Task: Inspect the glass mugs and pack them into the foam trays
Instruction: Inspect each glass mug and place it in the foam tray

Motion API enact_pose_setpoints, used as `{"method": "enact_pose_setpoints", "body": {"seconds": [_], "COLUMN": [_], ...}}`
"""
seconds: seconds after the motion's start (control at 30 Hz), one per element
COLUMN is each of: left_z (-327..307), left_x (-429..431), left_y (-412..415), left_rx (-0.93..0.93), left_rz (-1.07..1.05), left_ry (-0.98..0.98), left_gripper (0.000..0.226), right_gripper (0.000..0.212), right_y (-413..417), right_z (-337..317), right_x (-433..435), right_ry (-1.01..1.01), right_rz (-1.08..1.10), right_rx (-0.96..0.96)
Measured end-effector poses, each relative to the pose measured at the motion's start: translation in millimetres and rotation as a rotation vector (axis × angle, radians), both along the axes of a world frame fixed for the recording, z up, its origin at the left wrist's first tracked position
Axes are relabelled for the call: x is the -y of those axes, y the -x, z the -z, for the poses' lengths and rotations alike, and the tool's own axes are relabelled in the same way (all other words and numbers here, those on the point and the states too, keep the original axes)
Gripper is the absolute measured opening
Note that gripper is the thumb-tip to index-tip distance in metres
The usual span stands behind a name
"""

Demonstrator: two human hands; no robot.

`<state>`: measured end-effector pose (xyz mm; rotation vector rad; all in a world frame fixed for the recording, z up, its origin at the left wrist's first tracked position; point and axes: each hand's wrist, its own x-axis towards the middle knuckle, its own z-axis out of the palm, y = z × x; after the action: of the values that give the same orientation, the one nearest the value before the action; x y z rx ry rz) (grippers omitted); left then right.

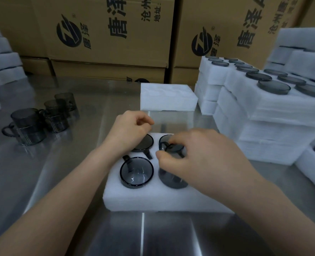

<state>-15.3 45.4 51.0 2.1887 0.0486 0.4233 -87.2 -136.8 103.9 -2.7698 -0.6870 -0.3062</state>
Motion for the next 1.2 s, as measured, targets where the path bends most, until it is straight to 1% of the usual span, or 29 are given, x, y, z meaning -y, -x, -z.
{"method": "enact_pose_setpoints", "body": {"seconds": [0.1, 0.17, 0.23, 0.33, 0.47, 0.5, 0.67, 0.77, 0.83, 0.9, 0.97, 1.03, 1.1, 1.13, 1.2], "left_z": [0.2, 0.7, 1.1, 1.2, 0.2, -0.1, -1.8, -2.2, -3.3, -5.4, -8.3, -11.5, -15.6, -18.0, -21.9], "left_x": [0.0, -0.3, -0.6, 0.2, 0.8, 1.0, 2.8, 4.1, 4.1, 0.9, -6.1, -21.5, -45.2, -59.1, -85.9], "left_y": [-0.8, -1.3, -1.2, -0.6, -0.9, -0.8, -0.9, -0.7, -0.2, 0.1, 0.2, -2.2, -10.3, -15.6, -26.1], "left_rx": [-0.005, -0.005, -0.001, -0.006, -0.011, -0.013, -0.03, -0.02, 0.018, 0.081, 0.148, 0.205, 0.241, 0.224, 0.115], "left_rz": [0.009, 0.014, 0.017, 0.025, 0.023, 0.026, 0.037, 0.043, 0.026, -0.041, -0.155, -0.289, -0.41, -0.474, -0.584], "left_ry": [-0.027, -0.038, -0.046, -0.073, -0.091, -0.096, -0.1, -0.073, -0.01, 0.043, -0.047, -0.246, -0.468, -0.554, -0.678], "left_gripper": [0.016, 0.016, 0.016, 0.015, 0.018, 0.018, 0.02, 0.019, 0.02, 0.023, 0.023, 0.023, 0.028, 0.032, 0.039], "right_gripper": [0.044, 0.044, 0.051, 0.067, 0.08, 0.082, 0.095, 0.097, 0.098, 0.099, 0.1, 0.101, 0.099, 0.096, 0.089], "right_y": [-0.4, -1.3, 0.3, -0.6, -11.9, -13.2, -16.0, -18.6, -19.1, -19.3, -20.9, -22.3, -23.0, -23.3, -23.1], "right_z": [2.2, 8.0, 16.2, 28.4, 35.9, 37.9, 42.0, 42.3, 45.0, 49.4, 52.8, 53.5, 52.8, 52.5, 51.7], "right_x": [1.0, -0.1, -4.2, -7.4, -2.2, -1.3, -1.0, -1.2, -1.3, -1.1, 0.4, 1.6, 2.9, 3.2, 3.8], "right_ry": [0.049, 0.104, 0.186, 0.252, 0.254, 0.264, 0.319, 0.337, 0.306, 0.247, 0.185, 0.131, 0.051, 0.002, -0.077], "right_rz": [0.018, -0.002, -0.051, -0.142, -0.214, -0.225, -0.249, -0.239, -0.236, -0.233, -0.236, -0.252, -0.267, -0.269, -0.26], "right_rx": [0.021, 0.072, 0.101, 0.02, -0.223, -0.259, -0.273, -0.291, -0.271, -0.232, -0.212, -0.218, -0.207, -0.193, -0.173]}}
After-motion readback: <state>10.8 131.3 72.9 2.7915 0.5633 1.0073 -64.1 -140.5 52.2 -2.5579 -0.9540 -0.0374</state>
